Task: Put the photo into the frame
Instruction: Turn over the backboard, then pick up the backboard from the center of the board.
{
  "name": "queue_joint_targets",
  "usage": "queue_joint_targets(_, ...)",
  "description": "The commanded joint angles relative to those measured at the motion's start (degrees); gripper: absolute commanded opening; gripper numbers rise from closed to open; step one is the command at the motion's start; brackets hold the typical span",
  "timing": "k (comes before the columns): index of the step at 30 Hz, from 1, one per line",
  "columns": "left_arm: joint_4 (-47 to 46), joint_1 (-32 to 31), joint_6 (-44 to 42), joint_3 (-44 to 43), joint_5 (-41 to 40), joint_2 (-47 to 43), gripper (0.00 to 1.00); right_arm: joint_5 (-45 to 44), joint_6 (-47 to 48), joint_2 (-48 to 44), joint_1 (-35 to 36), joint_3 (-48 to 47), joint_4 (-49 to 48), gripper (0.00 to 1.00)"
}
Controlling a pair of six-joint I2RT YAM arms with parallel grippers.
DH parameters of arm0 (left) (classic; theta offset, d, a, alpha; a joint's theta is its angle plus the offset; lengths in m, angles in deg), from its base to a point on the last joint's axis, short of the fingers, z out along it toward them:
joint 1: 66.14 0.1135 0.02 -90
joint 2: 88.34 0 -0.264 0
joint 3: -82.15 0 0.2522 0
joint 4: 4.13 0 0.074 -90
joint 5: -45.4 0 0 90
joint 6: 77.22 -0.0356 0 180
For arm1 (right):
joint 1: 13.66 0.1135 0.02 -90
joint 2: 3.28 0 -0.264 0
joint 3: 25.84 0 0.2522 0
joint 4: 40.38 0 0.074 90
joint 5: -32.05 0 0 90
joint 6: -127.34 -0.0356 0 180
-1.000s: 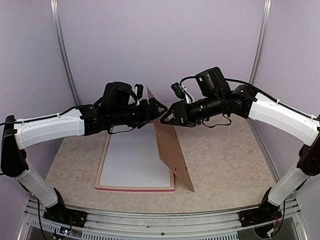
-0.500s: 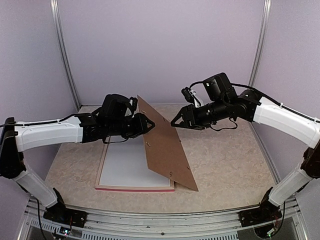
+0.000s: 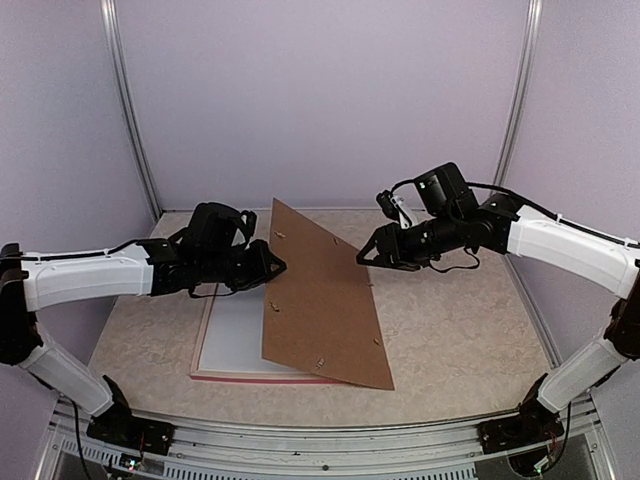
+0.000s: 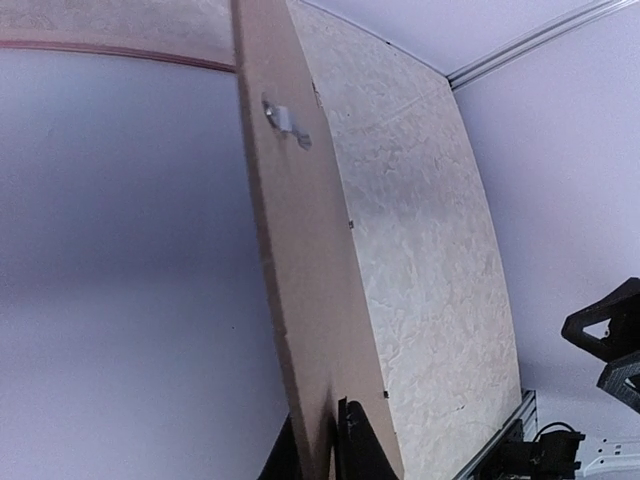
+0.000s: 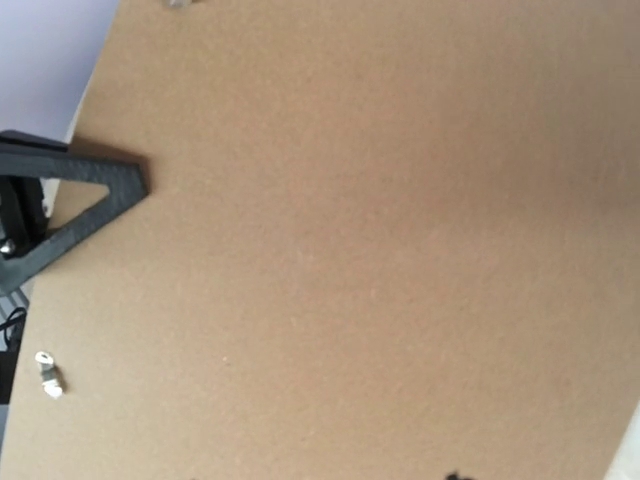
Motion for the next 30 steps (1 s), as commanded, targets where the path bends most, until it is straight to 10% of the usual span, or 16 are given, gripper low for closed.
queue_joint_targets(1, -4.31, 1.39, -1.04, 1.67, 3.19, -1.75, 0.01, -0.35, 1.06, -0.95, -1.09, 1.43, -1.87, 0.52)
queue_joint_targets(30, -13.93, 33.44, 2.73, 19.57, 42.39, -25.81, 0.0, -2.11, 3.12, -0.27, -7.14, 13.91, -10.56, 0.51)
